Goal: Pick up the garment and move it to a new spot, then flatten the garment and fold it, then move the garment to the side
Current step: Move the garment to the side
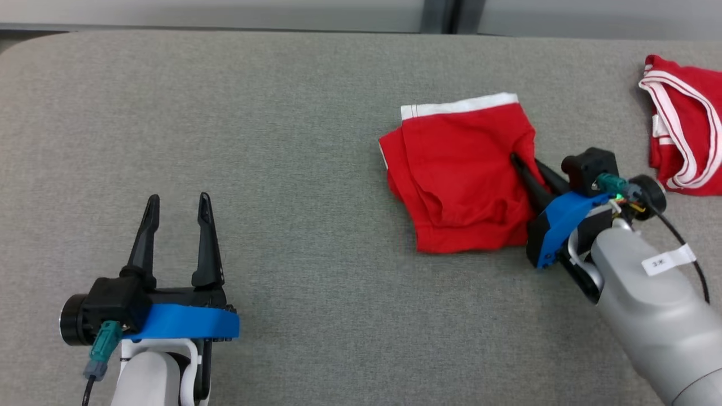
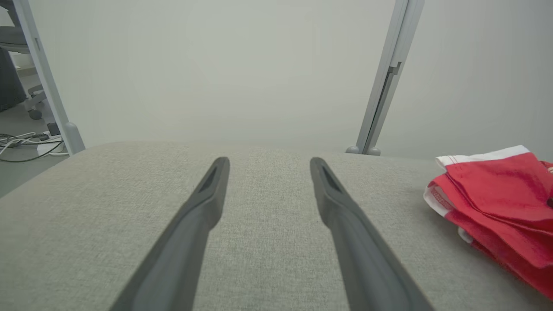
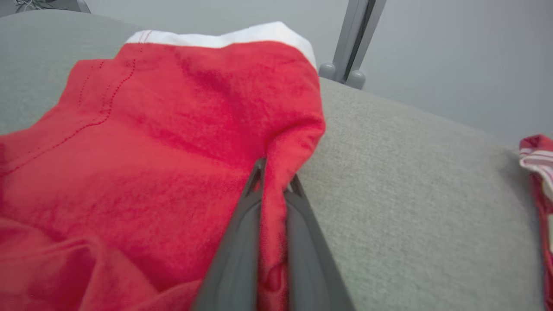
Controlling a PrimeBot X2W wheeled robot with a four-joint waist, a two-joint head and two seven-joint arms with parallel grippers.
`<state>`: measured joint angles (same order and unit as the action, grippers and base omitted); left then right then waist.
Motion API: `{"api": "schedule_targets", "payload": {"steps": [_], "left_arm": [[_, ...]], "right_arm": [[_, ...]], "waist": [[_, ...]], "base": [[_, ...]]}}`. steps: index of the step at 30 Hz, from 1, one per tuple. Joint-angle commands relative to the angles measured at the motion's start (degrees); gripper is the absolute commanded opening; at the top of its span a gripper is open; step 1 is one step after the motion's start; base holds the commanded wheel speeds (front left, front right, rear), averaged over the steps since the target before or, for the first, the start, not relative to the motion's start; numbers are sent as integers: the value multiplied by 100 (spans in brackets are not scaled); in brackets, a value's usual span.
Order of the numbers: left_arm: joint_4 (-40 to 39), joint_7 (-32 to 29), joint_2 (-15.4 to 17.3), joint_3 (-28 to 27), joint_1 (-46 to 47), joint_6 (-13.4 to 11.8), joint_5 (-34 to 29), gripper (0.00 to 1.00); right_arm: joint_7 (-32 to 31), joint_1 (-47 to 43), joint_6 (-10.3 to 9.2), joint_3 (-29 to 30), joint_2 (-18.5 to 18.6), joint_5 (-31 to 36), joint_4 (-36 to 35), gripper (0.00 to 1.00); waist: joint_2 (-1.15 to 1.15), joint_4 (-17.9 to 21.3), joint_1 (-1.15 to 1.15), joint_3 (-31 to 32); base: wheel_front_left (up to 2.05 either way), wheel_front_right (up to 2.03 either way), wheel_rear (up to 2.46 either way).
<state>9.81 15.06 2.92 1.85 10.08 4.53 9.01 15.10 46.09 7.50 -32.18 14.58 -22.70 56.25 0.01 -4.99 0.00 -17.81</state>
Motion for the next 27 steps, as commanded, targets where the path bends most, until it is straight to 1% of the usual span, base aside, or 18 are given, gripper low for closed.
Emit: {"api": "schedule_targets", "payload": {"steps": [1, 6, 10, 15, 19, 22, 27], "left_arm": [[-48, 13, -3, -13, 126, 3, -22, 100], [-260, 14, -4, -63, 261, 50, -129, 100], [-458, 13, 16, -148, 370, 111, -270, 100], [-683, 14, 149, -205, 495, 181, -428, 100], [-832, 13, 301, -205, 590, 217, -512, 100], [-953, 13, 391, -136, 682, 251, -560, 100], [-1201, 14, 514, -19, 852, 262, -601, 100]], "right_arm": [[3, 136, -1, -8, 107, 31, -38, 0], [3, 599, -1, -249, 480, 14, -327, 0], [3, 939, -1, -437, 784, -78, -607, 0], [11, 1268, -1, -475, 1113, -369, -826, 0], [13, 1522, -1, -437, 1356, -661, -852, 0], [13, 1704, -1, -461, 1553, -837, -798, 0], [-58, 2118, -1, -549, 1946, -1108, -627, 0]], "waist": [[-1, 31, 0, -28], [-1, 393, 0, -355], [-1, 794, 0, -661], [-1, 1334, 0, -939], [-1, 1734, 0, -1162], [-1, 1913, 0, -1334], [-1, 2006, 0, -1622]], "base": [[0, 0, 0], [0, 0, 0], [0, 0, 0], [0, 0, 0], [0, 0, 0], [0, 0, 0], [0, 0, 0]]}}
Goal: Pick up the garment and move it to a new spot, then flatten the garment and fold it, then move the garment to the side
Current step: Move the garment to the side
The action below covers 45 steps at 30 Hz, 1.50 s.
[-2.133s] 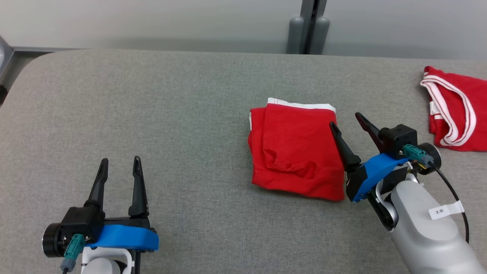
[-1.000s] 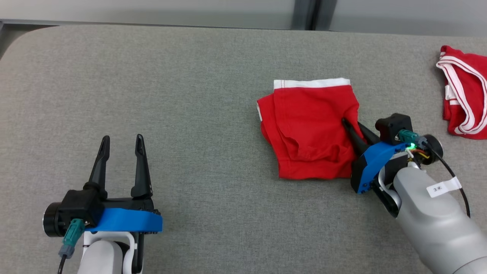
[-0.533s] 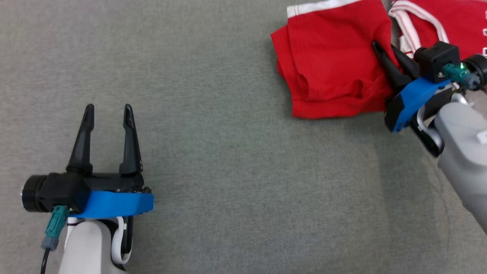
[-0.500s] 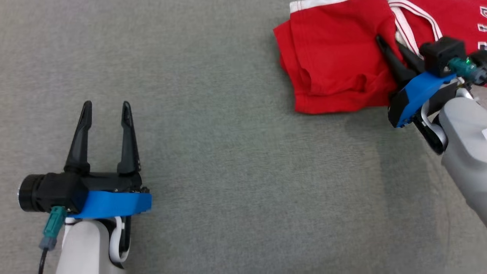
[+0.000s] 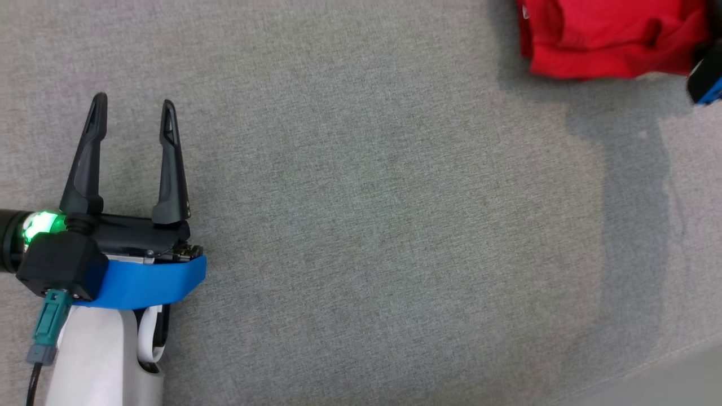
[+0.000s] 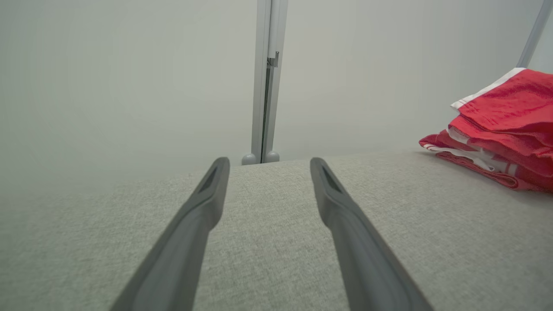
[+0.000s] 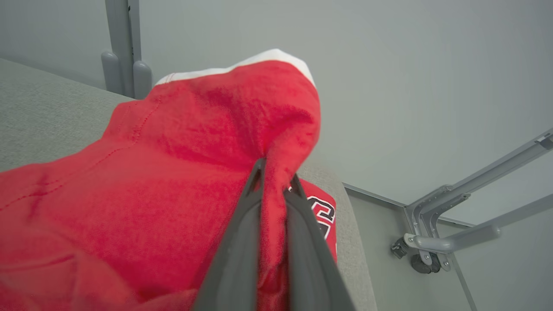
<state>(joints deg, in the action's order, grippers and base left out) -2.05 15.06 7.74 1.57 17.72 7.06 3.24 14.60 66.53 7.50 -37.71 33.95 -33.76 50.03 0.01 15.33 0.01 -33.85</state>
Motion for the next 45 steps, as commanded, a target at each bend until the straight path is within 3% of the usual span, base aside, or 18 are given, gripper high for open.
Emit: {"api": "schedule_targets", "payload": {"steps": [1, 10, 18, 19, 20, 21, 29, 33, 39, 45], "left_arm": [[-56, 13, 52, 24, 101, 7, -28, 100], [-313, 13, 197, -14, 150, 13, -21, 100], [-385, 12, 209, -73, 136, -23, -24, 100], [-392, 12, 206, -74, 130, -29, -31, 100], [-393, 12, 203, -72, 129, -33, -38, 100], [-387, 12, 199, -74, 126, -38, -41, 100], [-269, 13, 126, -109, 91, -57, 18, 100], [-167, 13, 47, -127, 18, -53, 63, 100], [-27, 14, -132, -157, -158, -59, 159, 100], [160, 13, -291, -258, -420, -61, 281, 100]], "right_arm": [[-19, 162, -1, -31, 71, -21, 25, 0], [-390, 830, -2, -562, 461, 124, 624, 0], [-494, 1257, -1, -848, 354, 481, 1276, 0], [-447, 1306, -1, -836, 325, 507, 1348, 9], [-412, 1347, -2, -820, 310, 522, 1427, 67], [-402, 1365, -2, -806, 286, 519, 1517, 100], [-89, 1526, -1, -521, 38, 490, 1991, 100], [41, 1399, -1, -296, -134, 426, 1881, 100], [61, 888, -1, 160, -316, 574, 840, 100], [63, -105, -1, 996, -694, 765, -208, 100]], "waist": [[-1, -26, -1, -66], [-1, -197, -1, -416], [-1, -267, -1, -524], [-1, -265, -1, -529], [-1, -267, -1, -535], [-1, -267, -1, -537], [-1, -271, -1, -305], [-1, -318, -1, -18], [-1, -519, -1, 526], [-1, -830, -1, 1121]], "base": [[0, 0, 0], [0, 0, 0], [0, 0, 0], [0, 0, 0], [0, 0, 0], [0, 0, 0], [0, 0, 0], [0, 0, 0], [0, 0, 0], [0, 0, 0]]}}
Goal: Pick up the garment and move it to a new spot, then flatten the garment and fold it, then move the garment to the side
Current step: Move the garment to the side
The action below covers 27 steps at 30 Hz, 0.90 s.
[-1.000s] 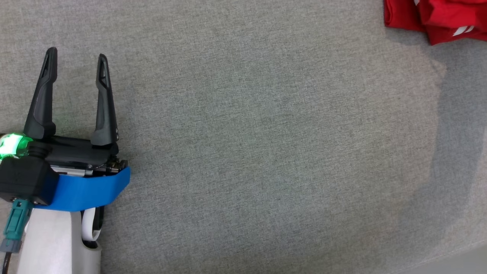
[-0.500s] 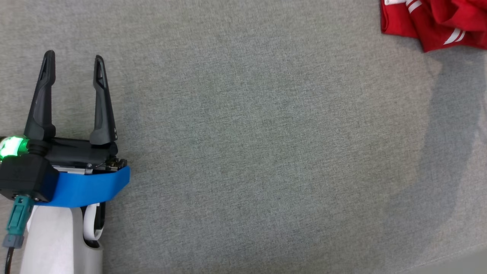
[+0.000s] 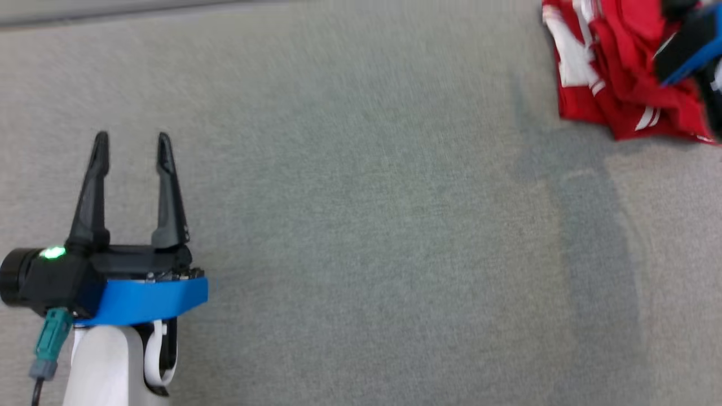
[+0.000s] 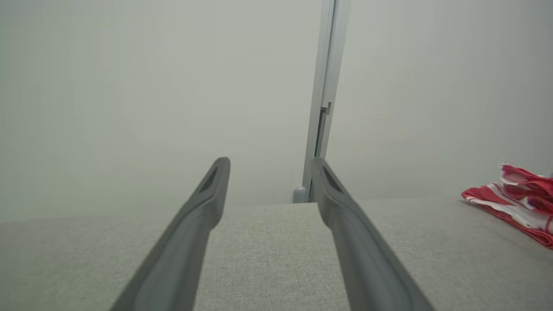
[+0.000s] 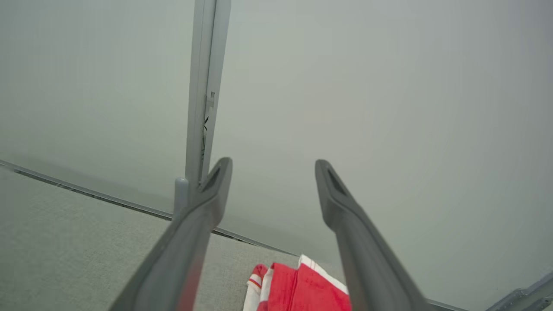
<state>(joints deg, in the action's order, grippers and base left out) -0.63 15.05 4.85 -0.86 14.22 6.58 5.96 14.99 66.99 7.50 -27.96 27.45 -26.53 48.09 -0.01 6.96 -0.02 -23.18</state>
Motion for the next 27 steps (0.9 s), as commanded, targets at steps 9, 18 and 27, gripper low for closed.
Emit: {"api": "schedule_targets", "payload": {"steps": [9, 18, 27], "left_arm": [[293, 14, -114, -150, -506, -7, 58, 100], [551, 14, -158, -331, -906, 15, 67, 100], [889, 14, -178, -360, -1010, 39, 28, 100]], "right_arm": [[23, -1722, -1, 710, -702, 455, -944, 100], [25, -3202, 0, 966, -1226, 606, -1603, 100], [25, -4067, 0, 1269, -1463, 724, -2052, 100]], "waist": [[1, -306, 2, 771], [1, -242, 2, 1316], [1, -146, 2, 1594]], "base": [[0, 0, 0], [0, 0, 0], [0, 0, 0]]}}
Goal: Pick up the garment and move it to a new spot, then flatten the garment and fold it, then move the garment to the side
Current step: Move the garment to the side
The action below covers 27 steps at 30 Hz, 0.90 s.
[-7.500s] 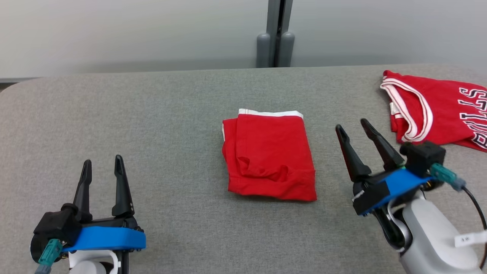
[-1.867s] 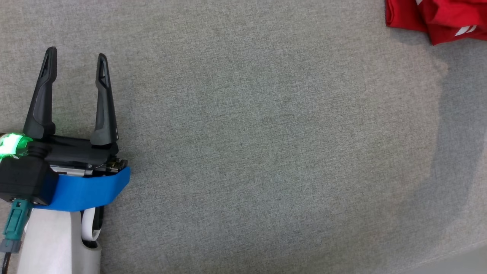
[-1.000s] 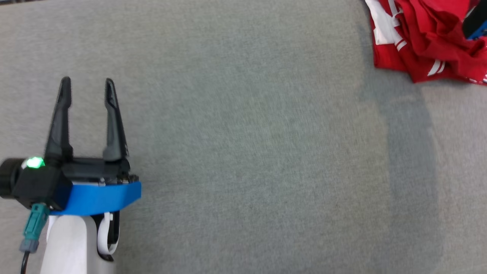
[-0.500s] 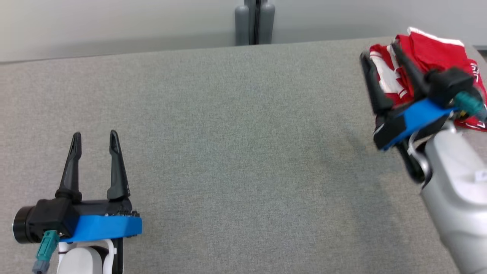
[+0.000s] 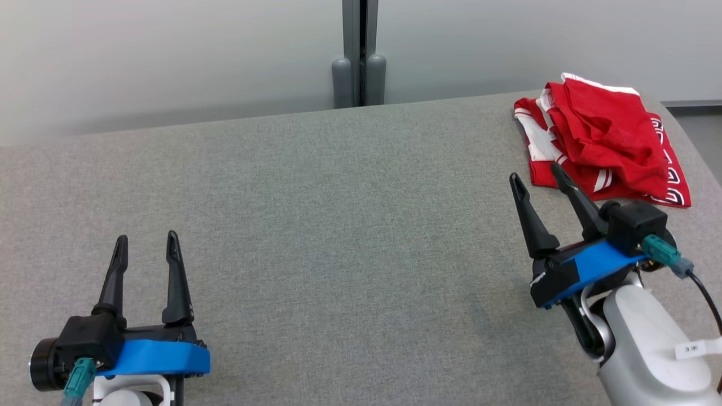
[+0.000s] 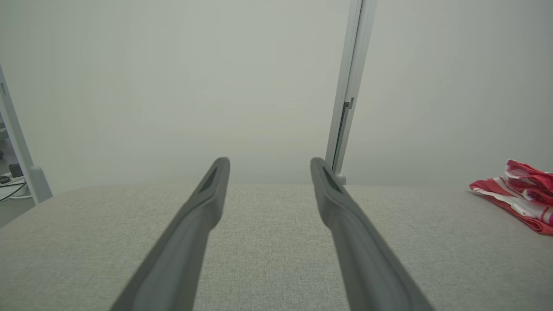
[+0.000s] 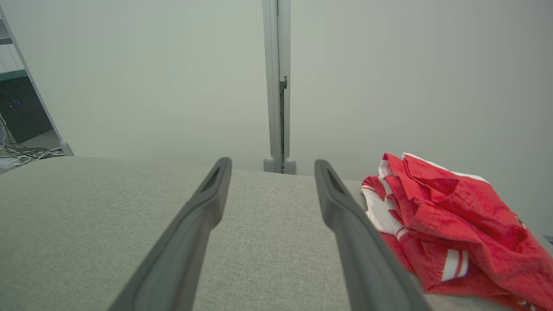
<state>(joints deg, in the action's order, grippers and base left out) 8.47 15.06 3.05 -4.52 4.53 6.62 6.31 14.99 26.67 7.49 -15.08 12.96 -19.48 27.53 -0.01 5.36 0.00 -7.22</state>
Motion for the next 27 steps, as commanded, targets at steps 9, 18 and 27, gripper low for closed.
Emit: {"api": "schedule_targets", "payload": {"steps": [9, 18, 27], "left_arm": [[313, 13, -12, 30, -77, 46, 46, 100], [500, 13, -17, 77, 21, -51, 95, 100], [565, 13, -15, 93, -55, -140, 100, 100]], "right_arm": [[24, -768, 1, 395, -205, 242, -364, 100], [24, -992, 1, 572, -445, 512, -529, 100], [25, -1239, 1, 847, -622, 754, -634, 100]], "waist": [[1, -83, 0, 291], [1, -67, 0, 420], [1, -109, 0, 536]], "base": [[0, 0, 0], [0, 0, 0], [0, 0, 0]]}}
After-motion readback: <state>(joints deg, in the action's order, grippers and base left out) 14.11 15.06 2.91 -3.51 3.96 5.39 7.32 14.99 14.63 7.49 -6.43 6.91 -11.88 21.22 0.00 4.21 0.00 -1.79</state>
